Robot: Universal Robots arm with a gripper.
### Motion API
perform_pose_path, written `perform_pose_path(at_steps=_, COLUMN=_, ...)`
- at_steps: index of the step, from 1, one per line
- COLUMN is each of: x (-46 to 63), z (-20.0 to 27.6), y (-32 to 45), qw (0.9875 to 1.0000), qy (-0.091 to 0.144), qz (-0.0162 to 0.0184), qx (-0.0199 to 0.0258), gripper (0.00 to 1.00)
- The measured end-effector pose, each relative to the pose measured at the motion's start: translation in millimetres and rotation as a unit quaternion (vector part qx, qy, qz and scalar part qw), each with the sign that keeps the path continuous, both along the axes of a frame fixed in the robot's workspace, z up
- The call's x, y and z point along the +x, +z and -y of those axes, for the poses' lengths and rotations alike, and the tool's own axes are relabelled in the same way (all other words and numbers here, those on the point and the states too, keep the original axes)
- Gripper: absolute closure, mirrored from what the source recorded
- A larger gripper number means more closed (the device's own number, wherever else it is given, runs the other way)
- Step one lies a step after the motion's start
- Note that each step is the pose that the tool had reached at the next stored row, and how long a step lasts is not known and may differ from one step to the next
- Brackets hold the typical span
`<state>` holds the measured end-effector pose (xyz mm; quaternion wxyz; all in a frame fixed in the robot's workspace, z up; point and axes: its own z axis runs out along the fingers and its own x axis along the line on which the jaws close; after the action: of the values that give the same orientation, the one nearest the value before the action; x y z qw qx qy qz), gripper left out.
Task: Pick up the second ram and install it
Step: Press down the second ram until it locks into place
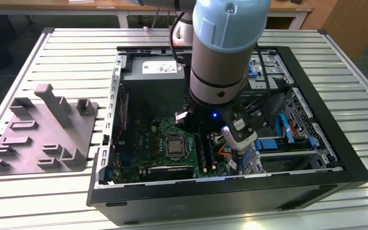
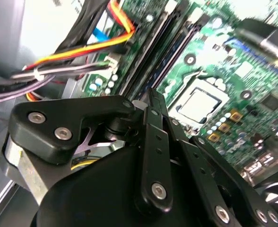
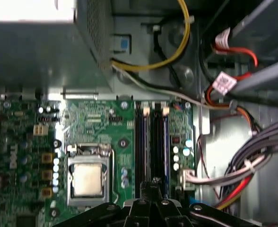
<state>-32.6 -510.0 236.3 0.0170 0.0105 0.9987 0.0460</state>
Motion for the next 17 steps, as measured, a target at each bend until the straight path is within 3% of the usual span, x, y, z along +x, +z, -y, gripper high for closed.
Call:
perform_pose_path(at_steps=7, x=0.0, z=10.9, y=-1.8, qw=1.0000, qy=0.000, qz=-0.0019, qx=0.0001, gripper=0.90)
perform_pose_path(at_steps=13, x=0.0, z=16.8, y=-3.5, qw=1.0000, qy=0.000, qz=-0.0047, qx=0.0001, gripper=0.90)
perform_pose_path(at_steps=17, x=0.1, z=18.1, y=-7.2, qw=1.0000, qy=0.000, qz=-0.0064, qx=0.0001, gripper=0.90)
